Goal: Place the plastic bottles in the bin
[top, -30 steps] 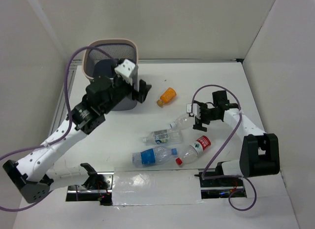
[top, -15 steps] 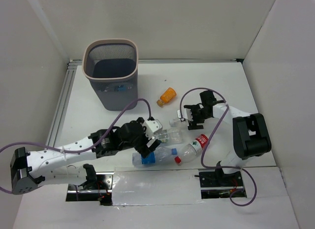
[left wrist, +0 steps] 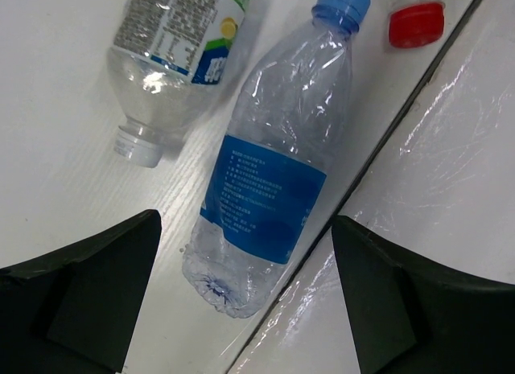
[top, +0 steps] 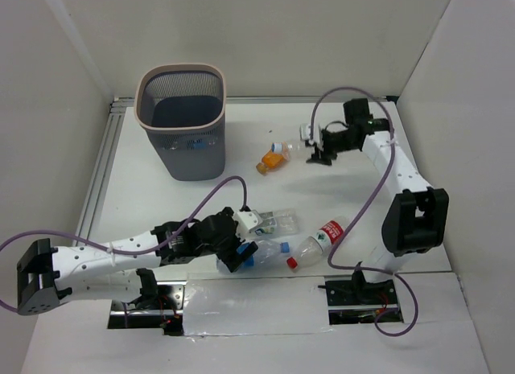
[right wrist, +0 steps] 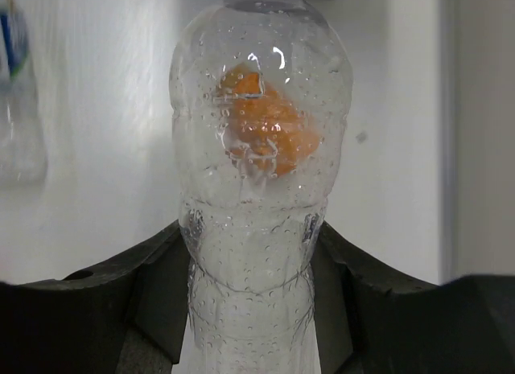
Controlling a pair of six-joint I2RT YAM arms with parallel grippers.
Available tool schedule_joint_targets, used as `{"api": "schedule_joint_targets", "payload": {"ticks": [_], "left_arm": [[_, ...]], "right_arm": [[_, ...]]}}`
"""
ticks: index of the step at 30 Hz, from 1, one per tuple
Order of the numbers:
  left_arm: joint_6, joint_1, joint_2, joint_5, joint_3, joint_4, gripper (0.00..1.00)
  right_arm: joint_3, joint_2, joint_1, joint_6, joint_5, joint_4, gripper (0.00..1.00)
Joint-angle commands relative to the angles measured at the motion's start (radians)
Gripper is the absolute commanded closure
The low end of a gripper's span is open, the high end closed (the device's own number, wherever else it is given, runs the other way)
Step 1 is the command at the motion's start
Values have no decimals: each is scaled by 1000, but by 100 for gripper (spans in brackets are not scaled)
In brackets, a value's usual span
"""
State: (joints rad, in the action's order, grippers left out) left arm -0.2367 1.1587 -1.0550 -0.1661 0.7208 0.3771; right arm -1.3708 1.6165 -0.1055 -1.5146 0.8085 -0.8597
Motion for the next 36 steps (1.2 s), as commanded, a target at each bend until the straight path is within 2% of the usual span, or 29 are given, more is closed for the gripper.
{"api": "schedule_joint_targets", "payload": {"ticks": [1, 2, 3, 4, 5, 7, 9, 11, 12, 15, 16, 18, 20, 24, 25, 26, 28, 32, 36], "left_arm": [[-27, 12, 23, 34, -18, -55, 0], [-27, 12, 23, 43, -27, -66, 0], [-36, 21, 12, 43, -27, -66, 0], [-36, 21, 1, 43, -27, -66, 0], [-36, 21, 1, 54, -27, -75, 0], [-36, 21, -22, 54, -27, -86, 0], [-36, 21, -22, 54, -18, -86, 0], [-47, 30, -31, 54, -18, -86, 0], [-58, 30, -31, 42, -18, -86, 0], [-90, 42, 1, 19, -27, -95, 0], [-99, 51, 1, 19, -37, -95, 0], [-113, 52, 26, 19, -49, -95, 0], [-124, 61, 41, 8, -60, -95, 0], [-133, 61, 52, -4, -60, -69, 0], [-133, 61, 52, -4, -60, -58, 0], [-133, 61, 52, -4, -60, -58, 0], [-122, 61, 40, -4, -51, -58, 0], [-89, 61, -19, 17, -40, -79, 0], [-66, 61, -79, 40, -31, -118, 0]], "right_arm": [[-157, -101, -52, 276, 225, 100, 73], [-168, -112, -95, 479, 225, 210, 73], [-168, -121, -121, 573, 225, 326, 73], [-189, -121, -150, 658, 203, 545, 72], [-210, -103, -213, 795, 183, 636, 72], [-334, -8, -276, 887, 131, 805, 71], [-445, 74, -365, 1000, 84, 881, 71], [-620, 201, -417, 1048, 22, 951, 71], [-768, 295, -460, 1088, 9, 964, 71], [-1044, 471, -516, 1174, -32, 949, 71], [-1208, 585, -516, 1209, -32, 949, 68], [-1296, 675, -525, 1302, -55, 1025, 64], [-1285, 733, -536, 1438, -66, 1132, 58], [-1170, 731, -556, 1452, -49, 1142, 48], [-1148, 730, -556, 1452, -49, 1142, 33], [-1131, 718, -556, 1441, -49, 1124, 22], [-1131, 709, -547, 1432, -74, 1099, 8], [-1198, 657, -510, 1470, -161, 1049, 0], [-1187, 555, -436, 1479, -196, 924, 0]]}}
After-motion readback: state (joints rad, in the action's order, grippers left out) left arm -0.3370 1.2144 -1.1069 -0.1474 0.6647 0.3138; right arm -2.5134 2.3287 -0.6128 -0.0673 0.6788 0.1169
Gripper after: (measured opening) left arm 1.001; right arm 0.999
